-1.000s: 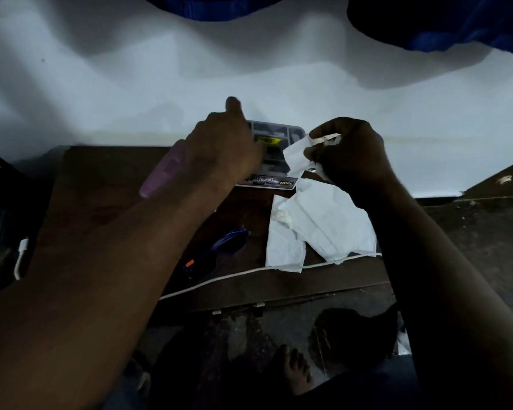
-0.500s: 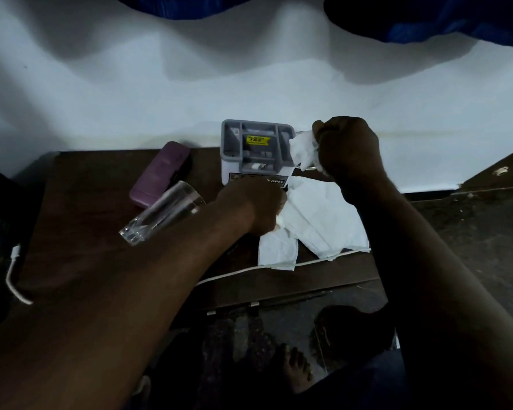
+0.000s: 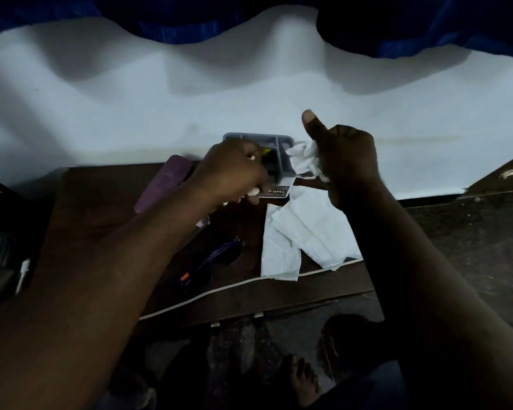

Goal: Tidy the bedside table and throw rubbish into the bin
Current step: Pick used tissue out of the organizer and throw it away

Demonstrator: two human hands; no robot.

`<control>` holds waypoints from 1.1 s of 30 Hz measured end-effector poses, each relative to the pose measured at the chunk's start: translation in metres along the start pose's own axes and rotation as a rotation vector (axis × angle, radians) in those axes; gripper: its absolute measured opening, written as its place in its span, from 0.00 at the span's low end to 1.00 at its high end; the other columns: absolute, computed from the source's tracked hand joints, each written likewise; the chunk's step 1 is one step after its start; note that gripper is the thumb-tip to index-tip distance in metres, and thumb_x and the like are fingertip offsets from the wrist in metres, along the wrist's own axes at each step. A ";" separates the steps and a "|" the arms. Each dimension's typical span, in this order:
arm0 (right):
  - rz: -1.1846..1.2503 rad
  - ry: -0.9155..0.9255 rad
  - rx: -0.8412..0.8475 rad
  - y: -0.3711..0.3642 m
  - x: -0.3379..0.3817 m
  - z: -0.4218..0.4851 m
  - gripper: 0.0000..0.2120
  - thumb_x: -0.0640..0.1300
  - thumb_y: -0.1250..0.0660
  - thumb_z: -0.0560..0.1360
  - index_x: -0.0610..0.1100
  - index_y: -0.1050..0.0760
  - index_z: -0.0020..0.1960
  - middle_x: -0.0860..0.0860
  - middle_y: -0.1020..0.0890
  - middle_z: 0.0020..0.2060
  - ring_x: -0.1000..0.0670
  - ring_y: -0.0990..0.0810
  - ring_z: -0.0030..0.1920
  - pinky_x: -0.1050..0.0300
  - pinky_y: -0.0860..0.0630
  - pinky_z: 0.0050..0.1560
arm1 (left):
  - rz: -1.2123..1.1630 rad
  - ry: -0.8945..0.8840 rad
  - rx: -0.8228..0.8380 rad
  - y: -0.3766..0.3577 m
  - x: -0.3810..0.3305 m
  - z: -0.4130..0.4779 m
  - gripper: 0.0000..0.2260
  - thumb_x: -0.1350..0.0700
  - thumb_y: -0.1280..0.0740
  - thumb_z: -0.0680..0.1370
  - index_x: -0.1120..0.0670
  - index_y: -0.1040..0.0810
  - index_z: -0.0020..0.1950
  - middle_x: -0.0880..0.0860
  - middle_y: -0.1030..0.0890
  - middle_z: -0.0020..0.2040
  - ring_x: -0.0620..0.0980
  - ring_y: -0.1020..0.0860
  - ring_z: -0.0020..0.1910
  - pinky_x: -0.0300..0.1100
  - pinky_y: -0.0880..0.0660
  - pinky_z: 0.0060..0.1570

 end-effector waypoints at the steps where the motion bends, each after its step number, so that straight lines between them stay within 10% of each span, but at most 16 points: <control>1: 0.034 -0.003 0.027 -0.005 -0.001 -0.002 0.31 0.64 0.21 0.66 0.44 0.33 0.24 0.35 0.18 0.32 0.41 0.29 0.26 0.55 0.31 0.30 | -0.161 0.022 0.002 0.001 0.002 0.000 0.07 0.67 0.33 0.73 0.55 0.24 0.41 0.56 0.16 0.32 0.54 0.19 0.25 0.37 0.30 0.24; 4: 0.053 0.018 -0.032 -0.008 0.001 -0.005 0.27 0.62 0.20 0.65 0.45 0.33 0.31 0.46 0.25 0.29 0.47 0.31 0.30 0.41 0.25 0.29 | -0.593 0.092 0.110 -0.012 0.000 -0.005 0.05 0.67 0.36 0.80 0.60 0.22 0.51 0.59 0.18 0.35 0.49 0.24 0.22 0.33 0.34 0.20; 7: -0.004 0.058 -0.154 -0.005 0.006 -0.008 0.28 0.59 0.24 0.74 0.48 0.38 0.30 0.58 0.35 0.19 0.54 0.35 0.24 0.61 0.29 0.28 | -0.653 0.044 0.198 -0.022 -0.011 -0.008 0.06 0.57 0.33 0.82 0.56 0.20 0.46 0.55 0.19 0.34 0.46 0.25 0.22 0.32 0.34 0.20; 12: 0.004 -0.081 -0.019 -0.036 -0.006 -0.019 0.28 0.66 0.31 0.76 0.44 0.24 0.31 0.50 0.21 0.27 0.46 0.21 0.34 0.42 0.20 0.49 | -0.453 0.008 0.047 -0.023 -0.006 -0.004 0.06 0.57 0.27 0.78 0.53 0.19 0.41 0.50 0.18 0.32 0.44 0.24 0.23 0.34 0.30 0.23; 17: 0.513 -0.410 0.361 -0.084 -0.027 -0.049 0.13 0.48 0.35 0.82 0.41 0.20 0.46 0.44 0.15 0.38 0.43 0.17 0.37 0.52 0.21 0.42 | -0.253 -0.070 -0.152 -0.007 0.000 0.004 0.04 0.52 0.25 0.75 0.50 0.13 0.41 0.48 0.14 0.35 0.44 0.16 0.33 0.39 0.21 0.36; 21: 0.590 -0.411 0.317 -0.075 -0.034 -0.035 0.08 0.38 0.41 0.82 0.39 0.26 0.45 0.41 0.21 0.40 0.46 0.22 0.29 0.57 0.22 0.33 | -0.372 -0.014 -0.074 0.000 0.003 0.010 0.08 0.61 0.28 0.77 0.52 0.13 0.40 0.51 0.14 0.34 0.50 0.18 0.31 0.45 0.19 0.35; 27: -0.382 0.123 -0.152 -0.006 -0.005 -0.005 0.09 0.42 0.36 0.73 0.48 0.16 0.41 0.53 0.16 0.33 0.48 0.17 0.33 0.51 0.17 0.38 | 0.086 0.065 -0.494 0.062 0.033 0.020 0.13 0.43 0.27 0.74 0.53 0.17 0.46 0.50 0.14 0.41 0.54 0.16 0.42 0.47 0.19 0.49; 33: -0.608 0.024 0.138 -0.027 -0.036 -0.002 0.12 0.57 0.31 0.70 0.49 0.18 0.39 0.50 0.15 0.36 0.40 0.14 0.45 0.40 0.16 0.49 | 0.284 0.266 -0.229 0.040 0.056 0.025 0.15 0.47 0.31 0.76 0.60 0.19 0.42 0.60 0.16 0.41 0.60 0.17 0.45 0.45 0.21 0.47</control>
Point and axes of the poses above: each hand's wrist, its own z-axis towards the middle knuckle, its own y-axis out of the back of the hand, x = y × z, the point moved 9 cm from there along z, towards the middle knuckle
